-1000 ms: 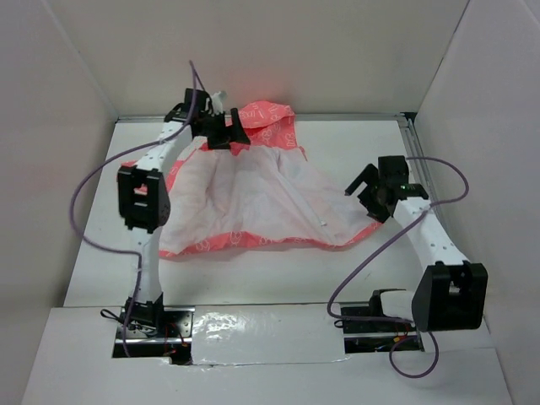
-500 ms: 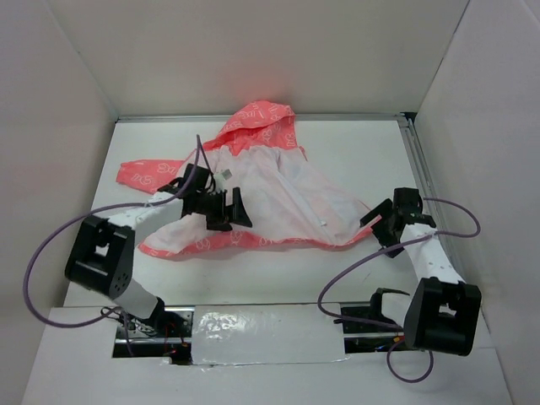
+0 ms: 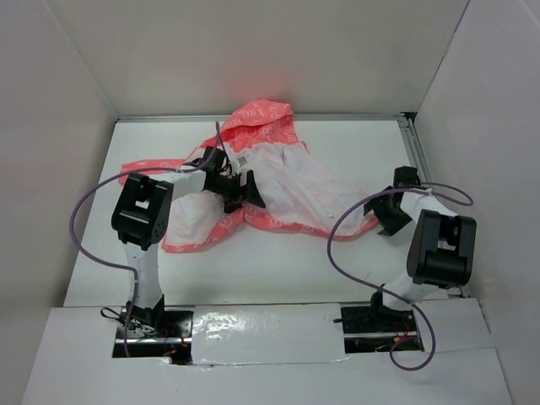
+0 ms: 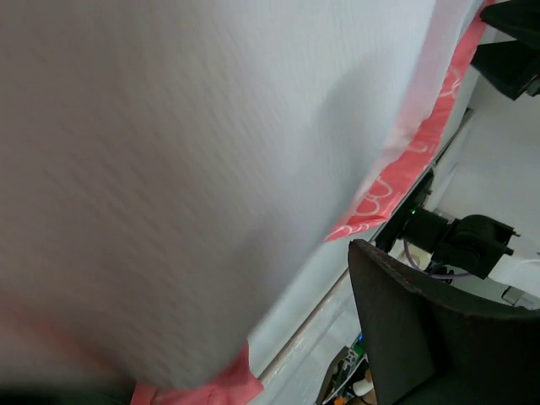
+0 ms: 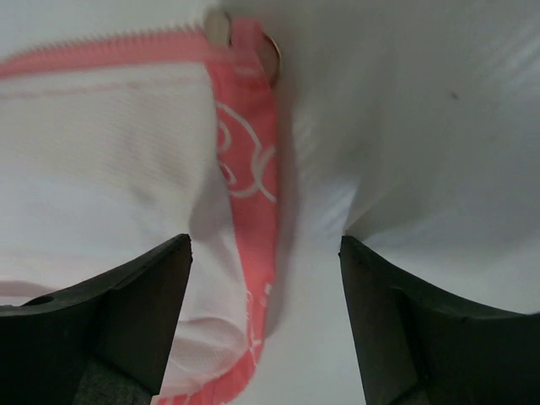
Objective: Zip up the jacket
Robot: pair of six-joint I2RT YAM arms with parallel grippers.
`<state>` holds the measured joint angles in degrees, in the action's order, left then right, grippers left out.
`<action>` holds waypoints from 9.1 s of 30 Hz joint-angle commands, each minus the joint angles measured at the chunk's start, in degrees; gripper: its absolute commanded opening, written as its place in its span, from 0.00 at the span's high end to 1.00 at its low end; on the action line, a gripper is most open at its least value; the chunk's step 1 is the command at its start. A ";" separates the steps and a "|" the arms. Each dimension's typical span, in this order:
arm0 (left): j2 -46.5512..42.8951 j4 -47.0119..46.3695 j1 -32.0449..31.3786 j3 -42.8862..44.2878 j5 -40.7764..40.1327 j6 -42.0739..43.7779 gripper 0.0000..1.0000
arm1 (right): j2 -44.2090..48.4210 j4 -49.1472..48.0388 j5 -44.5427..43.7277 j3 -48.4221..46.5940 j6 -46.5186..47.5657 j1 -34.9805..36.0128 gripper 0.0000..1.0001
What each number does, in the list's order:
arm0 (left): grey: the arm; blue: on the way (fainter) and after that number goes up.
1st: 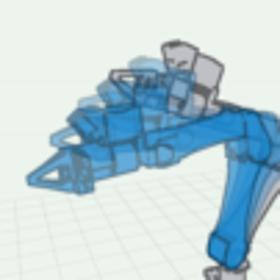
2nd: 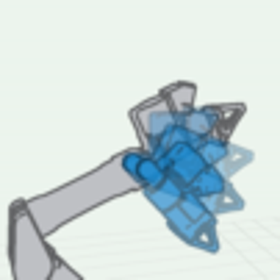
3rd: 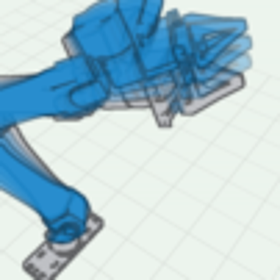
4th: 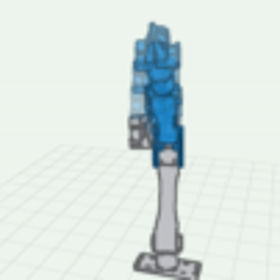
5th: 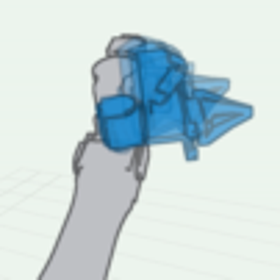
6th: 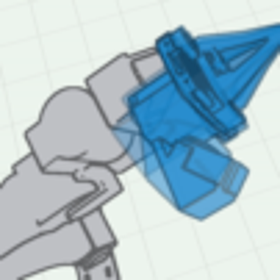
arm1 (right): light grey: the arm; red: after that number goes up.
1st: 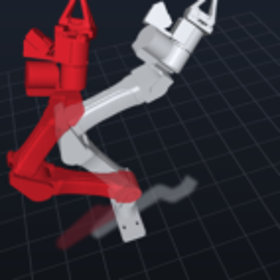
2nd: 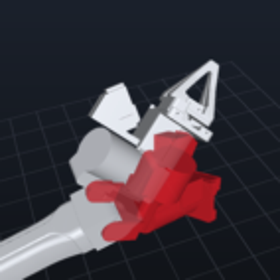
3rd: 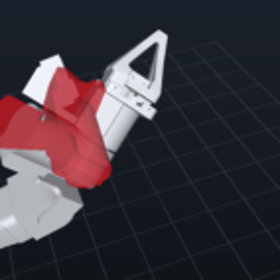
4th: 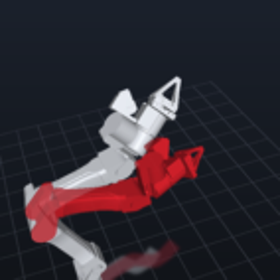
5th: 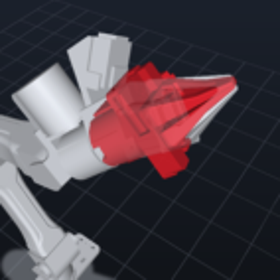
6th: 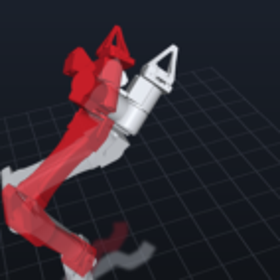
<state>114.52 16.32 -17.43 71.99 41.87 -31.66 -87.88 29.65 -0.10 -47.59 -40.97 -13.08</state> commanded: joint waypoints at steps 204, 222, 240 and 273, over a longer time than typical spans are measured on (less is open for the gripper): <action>-44.74 2.50 -2.61 -41.31 -29.91 -16.77 0.13 | -5.86 25.98 -24.16 -17.38 -14.65 64.59 0.00; -51.25 6.45 -18.94 -29.89 -23.94 -12.90 0.01 | 24.23 13.16 -17.58 -0.68 -10.80 56.34 0.00; -17.23 -0.22 -19.60 -19.06 -23.68 -15.10 0.02 | 18.39 -3.45 -1.39 2.34 4.31 43.57 0.00; -30.67 -8.67 -12.19 -33.49 -16.64 -11.58 0.04 | 20.73 -0.48 -13.95 4.44 -13.16 61.07 0.01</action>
<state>85.76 6.15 -29.43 39.53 26.63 -45.08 -66.96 23.68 -9.54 -44.56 -49.87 48.69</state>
